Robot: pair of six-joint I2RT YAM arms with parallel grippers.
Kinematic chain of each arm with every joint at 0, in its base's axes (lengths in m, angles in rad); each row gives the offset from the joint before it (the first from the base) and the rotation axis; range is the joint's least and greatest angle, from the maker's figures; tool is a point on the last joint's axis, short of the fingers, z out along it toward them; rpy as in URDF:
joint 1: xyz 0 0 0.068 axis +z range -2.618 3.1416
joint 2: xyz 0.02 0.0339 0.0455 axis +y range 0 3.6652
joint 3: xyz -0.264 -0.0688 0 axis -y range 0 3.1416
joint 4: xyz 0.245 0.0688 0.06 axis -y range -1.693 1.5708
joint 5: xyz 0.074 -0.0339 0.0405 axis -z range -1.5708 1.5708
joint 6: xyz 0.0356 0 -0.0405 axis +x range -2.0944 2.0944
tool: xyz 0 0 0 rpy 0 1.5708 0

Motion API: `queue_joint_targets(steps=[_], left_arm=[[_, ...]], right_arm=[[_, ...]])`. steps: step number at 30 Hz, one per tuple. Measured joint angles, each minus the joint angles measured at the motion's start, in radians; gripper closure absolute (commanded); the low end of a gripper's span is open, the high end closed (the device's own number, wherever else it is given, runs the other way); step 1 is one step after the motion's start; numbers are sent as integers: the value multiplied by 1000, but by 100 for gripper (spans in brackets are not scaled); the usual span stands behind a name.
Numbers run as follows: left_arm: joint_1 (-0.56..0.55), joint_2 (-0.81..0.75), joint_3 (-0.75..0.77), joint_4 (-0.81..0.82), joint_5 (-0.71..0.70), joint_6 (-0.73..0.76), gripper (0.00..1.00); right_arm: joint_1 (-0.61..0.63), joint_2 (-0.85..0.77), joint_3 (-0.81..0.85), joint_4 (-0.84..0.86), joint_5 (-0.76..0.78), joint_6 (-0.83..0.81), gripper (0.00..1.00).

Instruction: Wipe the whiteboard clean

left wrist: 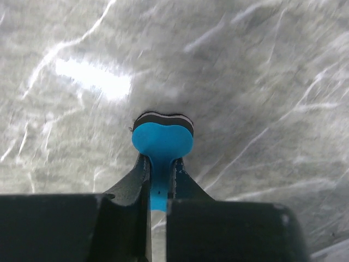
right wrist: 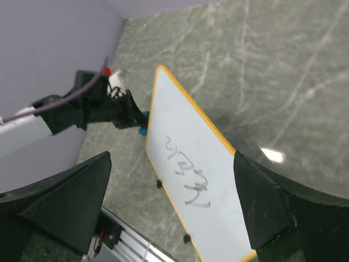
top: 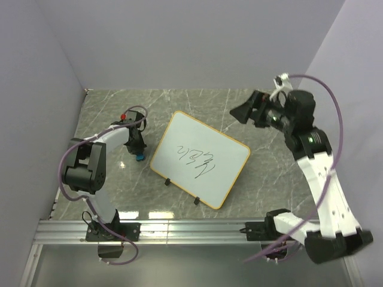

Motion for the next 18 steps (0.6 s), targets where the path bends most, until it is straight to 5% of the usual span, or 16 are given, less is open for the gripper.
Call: queue_joint_targets(steps=[11, 18], left_arm=[[-15, -293, 23, -164, 55, -22, 100], [-164, -536, 45, -227, 103, -85, 100]], right_arm=[[8, 443, 194, -68, -110, -146, 0], [72, 587, 196, -70, -178, -187, 3]])
